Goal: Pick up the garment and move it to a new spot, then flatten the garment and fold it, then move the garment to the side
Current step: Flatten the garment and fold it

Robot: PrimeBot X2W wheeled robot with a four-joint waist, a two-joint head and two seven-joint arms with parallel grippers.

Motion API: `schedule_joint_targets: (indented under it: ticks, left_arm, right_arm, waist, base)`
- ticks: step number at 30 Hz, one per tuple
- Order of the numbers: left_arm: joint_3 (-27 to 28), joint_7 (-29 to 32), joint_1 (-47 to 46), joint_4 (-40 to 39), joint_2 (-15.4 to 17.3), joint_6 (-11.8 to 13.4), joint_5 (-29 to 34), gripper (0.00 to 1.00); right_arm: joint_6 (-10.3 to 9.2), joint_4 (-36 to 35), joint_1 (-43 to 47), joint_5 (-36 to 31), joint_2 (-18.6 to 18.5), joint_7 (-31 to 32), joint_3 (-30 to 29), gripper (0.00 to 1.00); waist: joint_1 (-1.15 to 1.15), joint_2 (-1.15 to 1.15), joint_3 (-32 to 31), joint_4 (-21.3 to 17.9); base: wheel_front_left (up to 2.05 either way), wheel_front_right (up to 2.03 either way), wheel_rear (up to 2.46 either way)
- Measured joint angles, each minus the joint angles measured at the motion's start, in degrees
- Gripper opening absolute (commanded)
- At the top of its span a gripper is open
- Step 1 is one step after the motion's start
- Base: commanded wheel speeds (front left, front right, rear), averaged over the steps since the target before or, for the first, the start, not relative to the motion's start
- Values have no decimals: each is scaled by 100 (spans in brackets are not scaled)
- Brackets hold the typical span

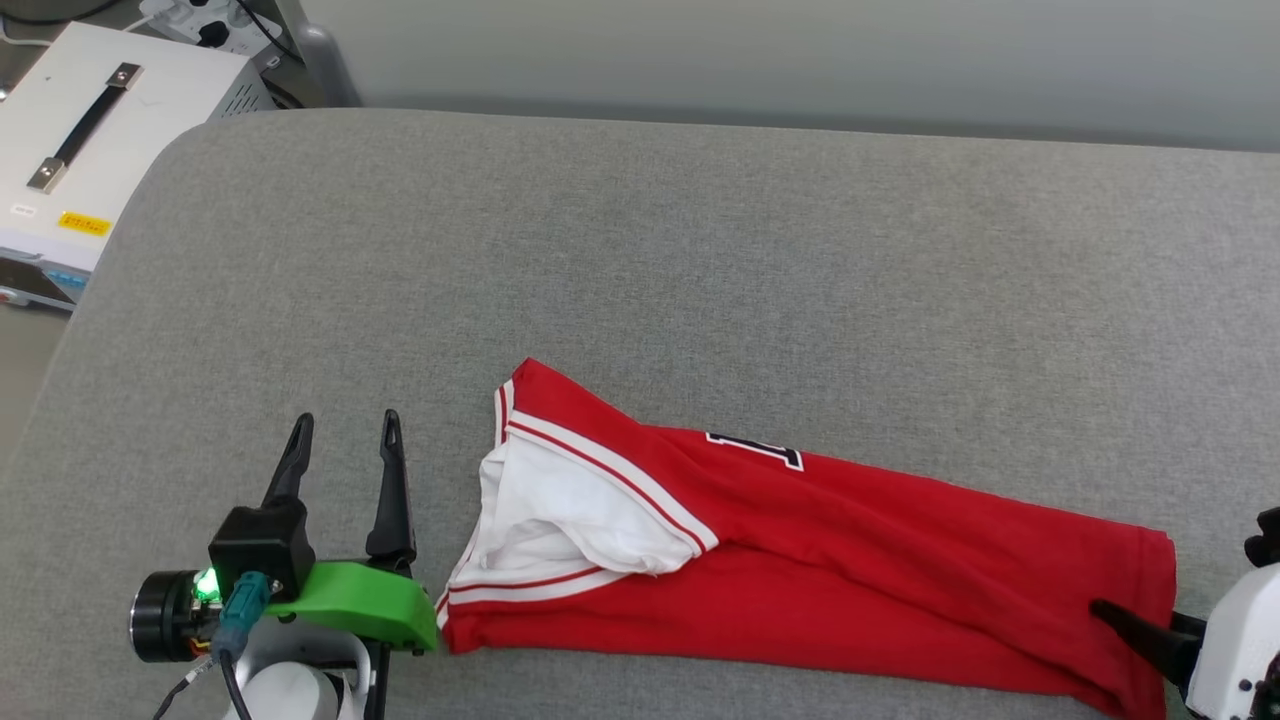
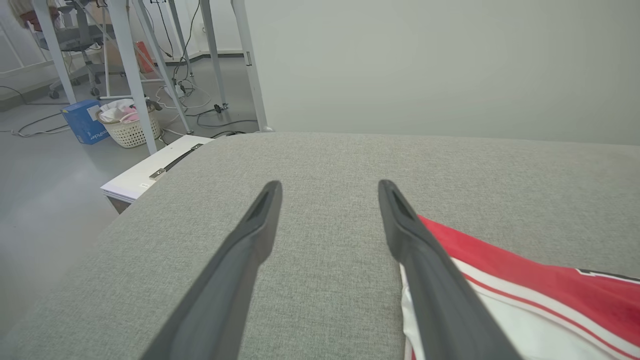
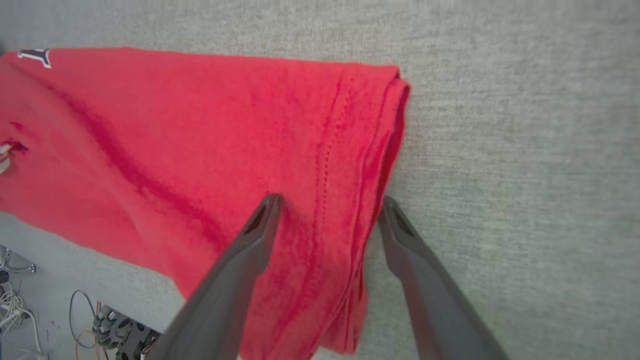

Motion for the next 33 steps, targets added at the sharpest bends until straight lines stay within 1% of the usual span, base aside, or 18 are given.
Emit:
schedule_joint_targets:
  ticks: [4, 9, 10, 11, 12, 16, 19, 22, 28, 33]
  left_arm:
    - [357, 0, 132, -66, -346, -237, 435, 100]
    - [646, 0, 269, -89, -736, -530, 932, 100]
    - [691, 0, 290, -88, -802, -589, 1022, 100]
    - [742, 0, 319, -88, -872, -632, 1126, 100]
    - [765, 0, 338, -86, -907, -671, 1223, 100]
    - [906, 0, 399, -58, -1068, -813, 1537, 100]
    - [1001, 0, 461, -54, -1169, -902, 1658, 100]
    - [1113, 0, 524, -55, -1252, -969, 1791, 100]
    - [1285, 0, 626, -51, -1313, -1120, 1965, 100]
    - [1365, 0, 726, -47, -1390, -1223, 2025, 100]
  right_arm:
    - [0, 151, -210, 38, 63, -8, 199, 100]
    - [0, 282, -339, 41, 54, -66, 402, 100]
    - [0, 300, -353, 44, 37, -71, 444, 78]
    - [0, 318, -372, 44, 11, -121, 478, 28]
    - [0, 333, -386, 46, 0, -154, 502, 0]
    - [0, 434, -441, 89, -82, -280, 546, 0]
    - [2, 503, -454, 113, -111, -338, 559, 0]
    - [8, 584, -454, 141, -229, -369, 522, 0]
    - [7, 965, -450, 136, -787, -469, 218, 0]
    - [5, 1069, -411, 132, -1158, -469, -43, 0]
  waist:
    - [0, 0, 59, 77]
    - [0, 0, 78, 137]
    - [0, 0, 73, 143]
    - [0, 0, 67, 146]
    - [0, 0, 63, 145]
    - [0, 0, 25, 121]
    - [0, 0, -29, 100]
    - [0, 0, -91, 79]
    - [0, 0, -233, 39]
    - [0, 0, -328, 23]
  base:
    - [0, 0, 0]
    - [0, 0, 0]
    - [0, 0, 0]
    - [0, 0, 0]
    - [0, 0, 0]
    - [0, 0, 0]
    - [0, 0, 0]
    - [0, 0, 0]
    - [0, 0, 0]
    - [0, 0, 0]
